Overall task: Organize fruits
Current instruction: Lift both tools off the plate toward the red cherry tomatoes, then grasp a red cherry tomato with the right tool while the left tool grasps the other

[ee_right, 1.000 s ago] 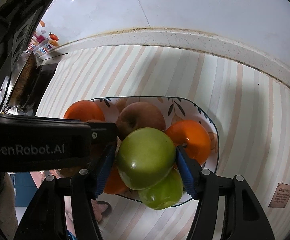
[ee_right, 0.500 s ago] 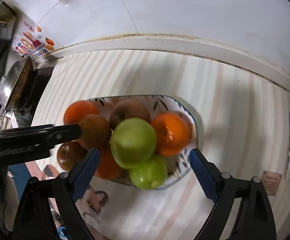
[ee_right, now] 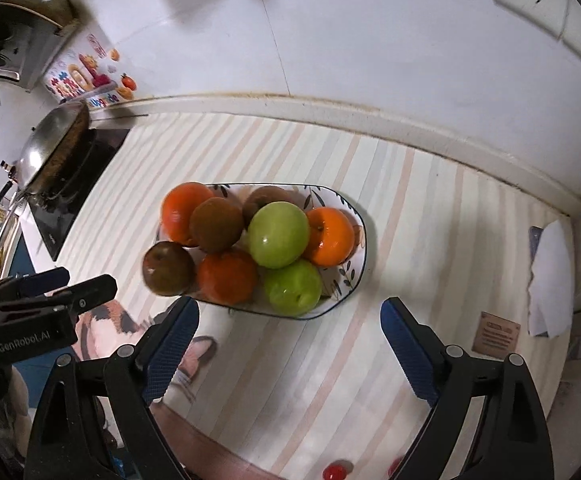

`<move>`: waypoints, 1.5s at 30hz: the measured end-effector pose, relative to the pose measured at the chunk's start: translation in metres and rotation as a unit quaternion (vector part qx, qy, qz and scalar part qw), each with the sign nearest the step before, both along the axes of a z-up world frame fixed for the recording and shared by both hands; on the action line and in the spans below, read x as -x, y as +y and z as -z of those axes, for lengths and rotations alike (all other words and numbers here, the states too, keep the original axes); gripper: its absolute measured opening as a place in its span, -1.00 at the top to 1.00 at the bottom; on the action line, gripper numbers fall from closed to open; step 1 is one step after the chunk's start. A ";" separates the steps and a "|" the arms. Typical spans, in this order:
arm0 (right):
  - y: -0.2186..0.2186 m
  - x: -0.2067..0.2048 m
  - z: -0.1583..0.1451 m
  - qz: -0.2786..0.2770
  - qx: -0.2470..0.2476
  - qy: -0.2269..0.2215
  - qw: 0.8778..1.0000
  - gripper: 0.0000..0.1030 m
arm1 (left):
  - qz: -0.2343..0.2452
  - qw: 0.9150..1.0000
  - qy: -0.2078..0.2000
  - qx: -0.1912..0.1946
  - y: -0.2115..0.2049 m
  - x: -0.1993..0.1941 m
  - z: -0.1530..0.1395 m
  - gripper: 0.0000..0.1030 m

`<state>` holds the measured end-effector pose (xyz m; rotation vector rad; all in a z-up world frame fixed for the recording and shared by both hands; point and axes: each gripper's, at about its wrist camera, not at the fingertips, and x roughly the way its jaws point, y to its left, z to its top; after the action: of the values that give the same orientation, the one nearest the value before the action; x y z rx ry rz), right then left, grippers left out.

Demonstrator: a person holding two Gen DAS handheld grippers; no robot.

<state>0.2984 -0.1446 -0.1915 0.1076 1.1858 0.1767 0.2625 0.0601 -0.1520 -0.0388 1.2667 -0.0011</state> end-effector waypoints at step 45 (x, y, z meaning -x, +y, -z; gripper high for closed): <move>-0.120 0.138 -0.007 0.131 -0.030 0.018 0.991 -0.85 | 0.064 0.997 0.023 -0.031 -0.091 0.092 0.018 -0.61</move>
<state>0.1602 -0.2643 -0.1849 0.3190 1.1909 -0.0206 0.1707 -0.0313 -0.1703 0.0964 1.3125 -0.0715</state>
